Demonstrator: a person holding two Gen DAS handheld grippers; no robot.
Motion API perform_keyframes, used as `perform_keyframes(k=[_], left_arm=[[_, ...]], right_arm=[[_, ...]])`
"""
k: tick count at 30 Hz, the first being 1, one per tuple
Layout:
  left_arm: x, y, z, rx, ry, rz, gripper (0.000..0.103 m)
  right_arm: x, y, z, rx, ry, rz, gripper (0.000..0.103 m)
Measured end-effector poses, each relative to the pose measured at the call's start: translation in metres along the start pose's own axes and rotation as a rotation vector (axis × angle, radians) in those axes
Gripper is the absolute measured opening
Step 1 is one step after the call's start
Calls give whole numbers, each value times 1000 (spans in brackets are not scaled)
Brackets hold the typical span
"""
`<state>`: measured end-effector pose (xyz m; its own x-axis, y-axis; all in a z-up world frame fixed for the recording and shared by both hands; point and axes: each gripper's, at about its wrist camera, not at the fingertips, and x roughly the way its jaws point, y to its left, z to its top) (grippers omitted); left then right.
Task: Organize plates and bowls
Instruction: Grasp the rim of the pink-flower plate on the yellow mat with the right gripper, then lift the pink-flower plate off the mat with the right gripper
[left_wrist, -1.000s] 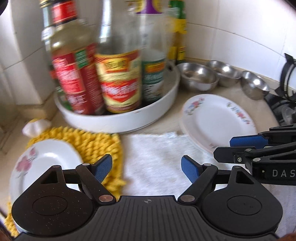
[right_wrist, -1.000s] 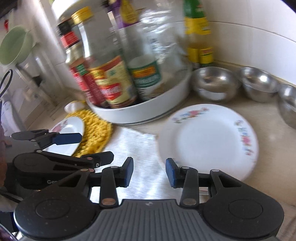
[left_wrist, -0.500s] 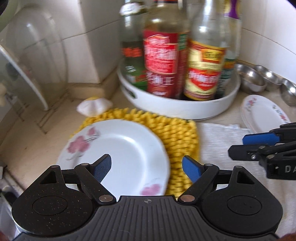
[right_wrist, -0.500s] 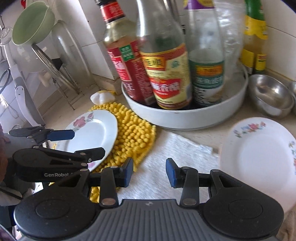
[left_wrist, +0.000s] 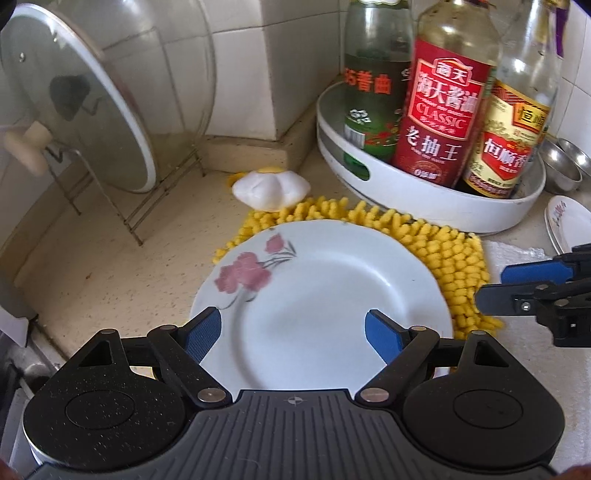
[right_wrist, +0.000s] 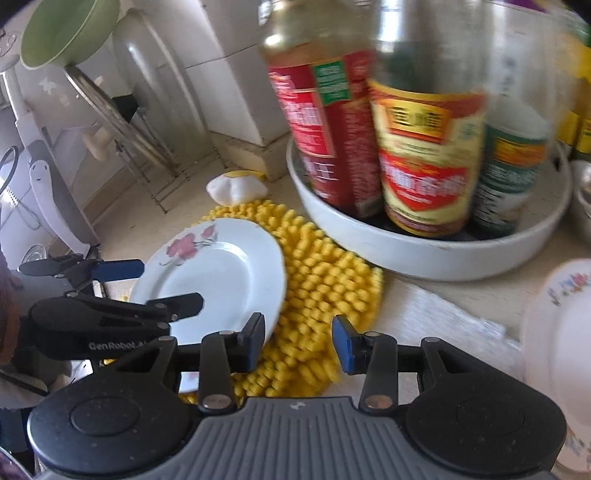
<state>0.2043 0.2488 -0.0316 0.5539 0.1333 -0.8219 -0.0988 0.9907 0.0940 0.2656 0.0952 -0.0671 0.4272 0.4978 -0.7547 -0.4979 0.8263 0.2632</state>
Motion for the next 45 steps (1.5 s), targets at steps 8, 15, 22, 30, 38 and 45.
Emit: perform_keyframes(k=[8, 15, 22, 30, 38, 45], left_arm=[[13, 13, -1, -19, 20, -17, 89], [16, 16, 0, -11, 4, -51, 89], [15, 27, -1, -20, -9, -54, 88], [19, 35, -1, -38, -10, -34, 85], [23, 38, -1, -53, 17, -73, 85], [25, 36, 1, -50, 23, -69, 86]], right_arm=[[25, 15, 8, -11, 40, 13, 59], [40, 23, 10, -5, 66, 34, 59], [49, 25, 8, 4, 87, 37, 59], [53, 24, 9, 22, 89, 50, 60], [55, 25, 9, 15, 88, 50, 61], [60, 18, 12, 51, 93, 73, 59]])
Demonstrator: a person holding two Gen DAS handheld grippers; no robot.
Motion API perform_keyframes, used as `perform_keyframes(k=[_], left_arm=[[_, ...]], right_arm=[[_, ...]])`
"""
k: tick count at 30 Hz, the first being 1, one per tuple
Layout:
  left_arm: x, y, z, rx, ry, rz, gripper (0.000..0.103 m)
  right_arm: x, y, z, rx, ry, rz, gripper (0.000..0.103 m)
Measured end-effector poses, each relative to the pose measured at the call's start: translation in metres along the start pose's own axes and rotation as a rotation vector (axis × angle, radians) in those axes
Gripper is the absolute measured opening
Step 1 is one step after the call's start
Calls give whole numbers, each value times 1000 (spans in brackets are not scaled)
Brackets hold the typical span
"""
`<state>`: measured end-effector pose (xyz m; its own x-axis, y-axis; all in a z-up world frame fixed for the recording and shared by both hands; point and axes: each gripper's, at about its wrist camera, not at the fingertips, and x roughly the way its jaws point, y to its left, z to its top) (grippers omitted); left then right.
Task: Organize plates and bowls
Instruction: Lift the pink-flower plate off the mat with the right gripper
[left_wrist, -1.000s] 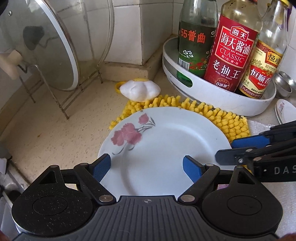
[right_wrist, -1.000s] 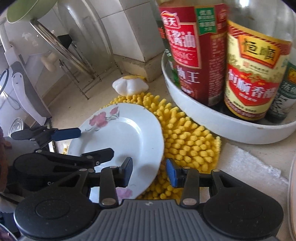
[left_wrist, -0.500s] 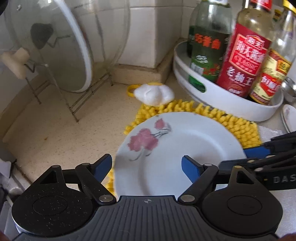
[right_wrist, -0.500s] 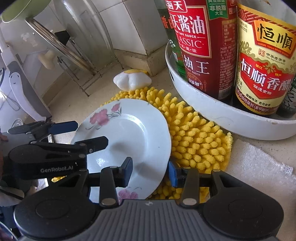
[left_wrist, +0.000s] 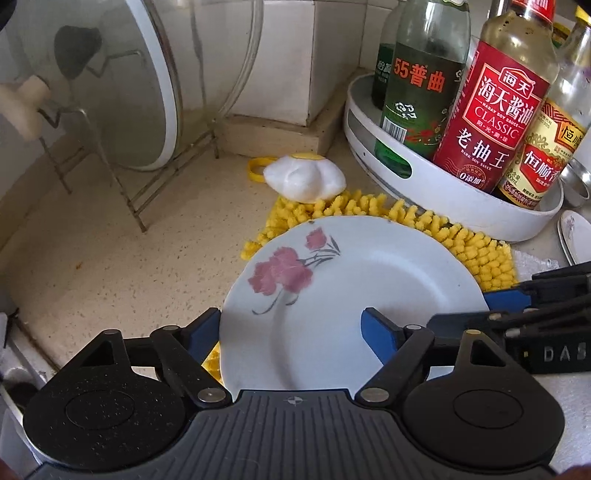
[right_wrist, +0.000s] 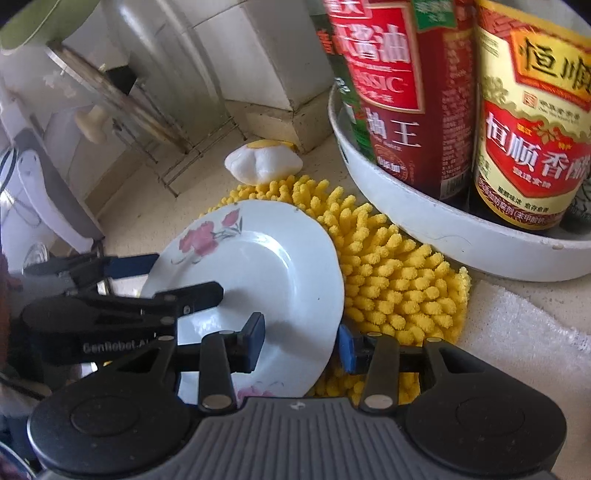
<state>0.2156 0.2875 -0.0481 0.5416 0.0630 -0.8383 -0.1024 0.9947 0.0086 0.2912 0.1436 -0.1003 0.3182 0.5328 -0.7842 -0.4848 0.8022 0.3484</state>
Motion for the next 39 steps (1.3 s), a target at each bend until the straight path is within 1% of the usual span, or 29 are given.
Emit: perform_keyframes(k=[6, 9, 12, 15, 17, 19, 22, 25, 27, 29, 33, 36, 39], left_arm=[[-6, -1, 0, -5, 13, -16, 85], [-12, -6, -2, -8, 19, -38, 86], [-15, -18, -4, 27, 28, -66, 86], [-7, -31, -7, 70, 43, -89, 86], [-7, -37, -7, 115, 16, -70, 87], [-9, -40, -7, 153, 12, -62, 87], [-14, -34, -11, 151, 23, -65, 88], [-14, -31, -13, 143, 16, -67, 91], [-12, -33, -13, 129, 24, -94, 91], [-11, -40, -15, 142, 14, -74, 93], [-12, -42, -16, 128, 9, -51, 93], [-17, -43, -17, 133, -1, -39, 92], [-23, -45, -15, 138, -12, -36, 91]], right_arm=[[-11, 1, -5, 5, 9, 1, 59], [-25, -4, -9, 41, 18, 2, 59], [-37, -12, -22, 60, 41, -14, 59], [-43, -29, -35, 106, 64, 0, 59], [-45, -38, -39, 131, 44, -1, 59], [-46, -39, -39, 134, 36, 12, 59], [-46, -36, -43, 130, 17, 17, 59], [-41, -29, -45, 103, -3, 3, 60], [-40, -27, -45, 91, -9, -1, 61], [-40, -25, -47, 77, -14, -8, 63], [-39, -19, -47, 66, -16, -42, 63], [-43, -23, -46, 96, -15, -28, 63], [-48, -23, -49, 101, -22, -27, 63]])
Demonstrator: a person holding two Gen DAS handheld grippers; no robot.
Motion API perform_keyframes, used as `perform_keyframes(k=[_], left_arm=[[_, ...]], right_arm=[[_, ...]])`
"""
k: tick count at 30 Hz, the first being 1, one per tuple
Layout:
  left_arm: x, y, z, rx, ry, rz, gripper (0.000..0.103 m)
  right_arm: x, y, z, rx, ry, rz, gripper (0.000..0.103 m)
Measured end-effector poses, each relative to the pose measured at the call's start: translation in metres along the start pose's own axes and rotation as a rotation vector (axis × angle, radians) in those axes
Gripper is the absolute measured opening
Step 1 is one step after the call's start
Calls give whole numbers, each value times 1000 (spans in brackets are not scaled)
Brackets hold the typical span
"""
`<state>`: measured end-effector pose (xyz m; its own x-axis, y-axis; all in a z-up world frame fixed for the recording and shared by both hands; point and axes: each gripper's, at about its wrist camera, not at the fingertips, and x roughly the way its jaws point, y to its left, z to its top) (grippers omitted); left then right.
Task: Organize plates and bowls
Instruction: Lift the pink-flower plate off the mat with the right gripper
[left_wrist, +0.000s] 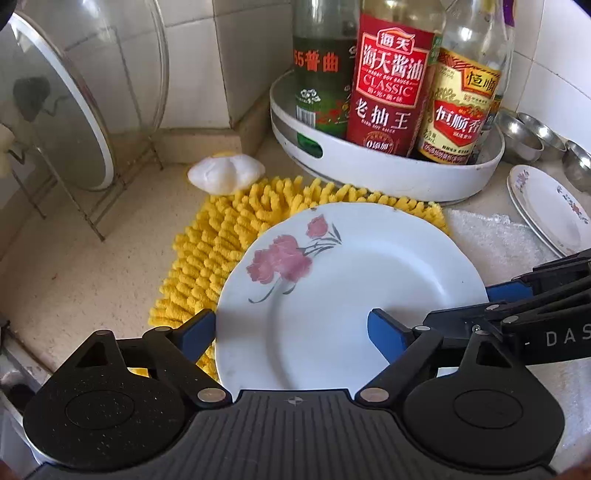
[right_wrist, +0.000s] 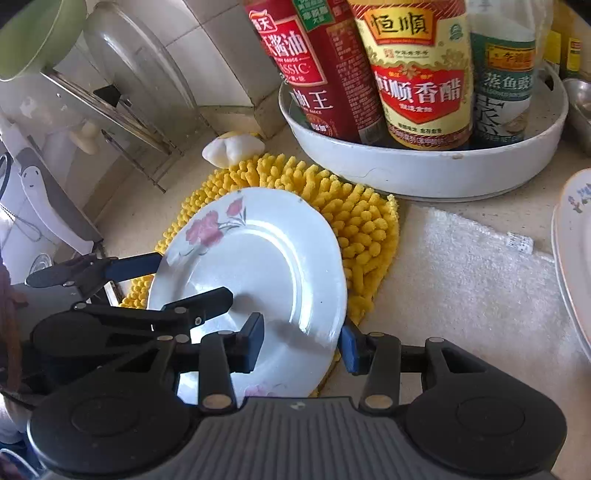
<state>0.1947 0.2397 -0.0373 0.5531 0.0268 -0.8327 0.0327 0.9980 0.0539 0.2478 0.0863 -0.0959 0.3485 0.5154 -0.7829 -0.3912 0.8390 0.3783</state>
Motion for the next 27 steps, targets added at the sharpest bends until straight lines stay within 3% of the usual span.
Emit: perform_keyframes(k=[12, 27], left_arm=[[-17, -31, 12, 44, -18, 33, 91], [-12, -92, 12, 139, 10, -29, 91]], right_arm=[[-33, -24, -9, 40, -50, 50, 63], [-66, -70, -37, 138, -61, 18, 63]])
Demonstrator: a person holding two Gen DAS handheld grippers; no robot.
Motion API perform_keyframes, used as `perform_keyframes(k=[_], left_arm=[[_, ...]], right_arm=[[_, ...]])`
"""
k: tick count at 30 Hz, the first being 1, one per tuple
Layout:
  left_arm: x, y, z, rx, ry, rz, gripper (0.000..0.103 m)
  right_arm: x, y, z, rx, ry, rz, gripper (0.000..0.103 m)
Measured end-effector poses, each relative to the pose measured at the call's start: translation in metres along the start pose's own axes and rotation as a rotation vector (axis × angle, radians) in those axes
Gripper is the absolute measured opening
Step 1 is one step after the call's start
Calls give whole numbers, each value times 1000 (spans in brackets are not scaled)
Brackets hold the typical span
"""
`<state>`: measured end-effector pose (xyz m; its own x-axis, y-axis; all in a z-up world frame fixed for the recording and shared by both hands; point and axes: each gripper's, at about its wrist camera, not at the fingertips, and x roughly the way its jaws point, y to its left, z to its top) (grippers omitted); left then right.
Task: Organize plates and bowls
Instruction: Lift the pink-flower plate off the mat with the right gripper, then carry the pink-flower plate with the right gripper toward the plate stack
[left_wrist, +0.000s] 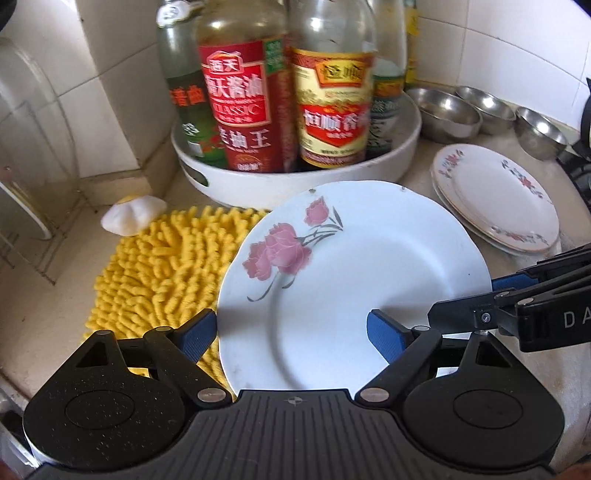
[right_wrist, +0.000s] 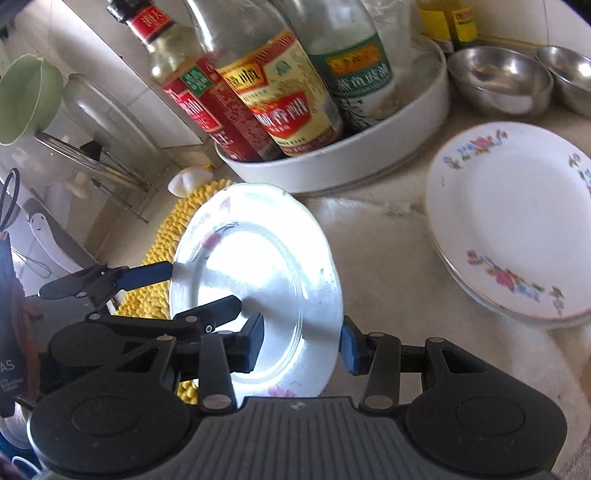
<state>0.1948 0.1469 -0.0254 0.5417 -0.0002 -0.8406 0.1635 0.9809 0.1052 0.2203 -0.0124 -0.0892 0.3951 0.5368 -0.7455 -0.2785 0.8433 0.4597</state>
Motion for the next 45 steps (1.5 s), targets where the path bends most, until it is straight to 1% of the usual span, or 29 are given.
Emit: perform_keyframes(k=[4, 5, 6, 7, 9, 10, 12, 14, 15, 16, 18, 21, 22, 23, 24, 25, 27, 31, 33, 38, 45], left_arm=[[6, -2, -6, 15, 19, -1, 91], [6, -3, -8, 24, 17, -34, 78], [6, -5, -9, 23, 20, -76, 65], [5, -8, -9, 35, 13, -48, 67], [4, -8, -9, 68, 6, 6, 92], [1, -3, -11, 57, 5, 15, 92], [-2, 12, -18, 24, 7, 9, 92], [-1, 26, -24, -9, 19, 29, 92], [0, 32, -27, -28, 29, 32, 89], [3, 36, -29, -50, 42, 23, 86], [6, 41, -30, -76, 48, -21, 85], [6, 34, -27, -43, 36, -30, 84], [6, 31, -26, -29, 26, -37, 83], [8, 29, -26, -21, 19, -48, 81], [9, 28, -25, -20, 15, -68, 76], [9, 25, -23, -19, 14, -84, 77], [10, 21, -20, -13, 11, -62, 78], [5, 13, -17, 17, 10, -39, 78], [3, 11, -18, 29, 5, -35, 78], [1, 10, -16, 21, 9, -45, 78], [-5, 0, -10, 50, -5, -65, 78]], right_arm=[[7, -2, -6, 8, 24, -7, 63], [8, -1, -6, -9, -5, 12, 62], [10, 1, -5, -3, 1, 7, 62], [11, 0, -4, -4, 4, 1, 62], [11, 0, -6, -32, -22, -58, 62], [10, -3, -7, -36, -16, -79, 62], [5, -11, -11, -15, -24, -73, 62], [-1, -11, -15, -40, -44, -107, 62], [-3, -10, -17, -45, -51, -113, 62], [-5, -9, -19, -53, -52, -107, 62], [-3, -5, -20, -69, -48, -110, 62], [6, 0, -22, -93, -17, -115, 63], [6, 1, -24, -103, -32, -116, 63], [6, 3, -26, -118, -38, -124, 63], [6, 4, -27, -122, -42, -127, 62], [7, 7, -27, -127, -46, -138, 62], [8, 11, -28, -143, -46, -160, 62], [3, 7, -30, -97, -45, -149, 61], [0, 7, -31, -96, -47, -153, 61], [-9, 5, -31, -66, -68, -147, 61], [-30, 3, -31, -45, -122, -151, 61]])
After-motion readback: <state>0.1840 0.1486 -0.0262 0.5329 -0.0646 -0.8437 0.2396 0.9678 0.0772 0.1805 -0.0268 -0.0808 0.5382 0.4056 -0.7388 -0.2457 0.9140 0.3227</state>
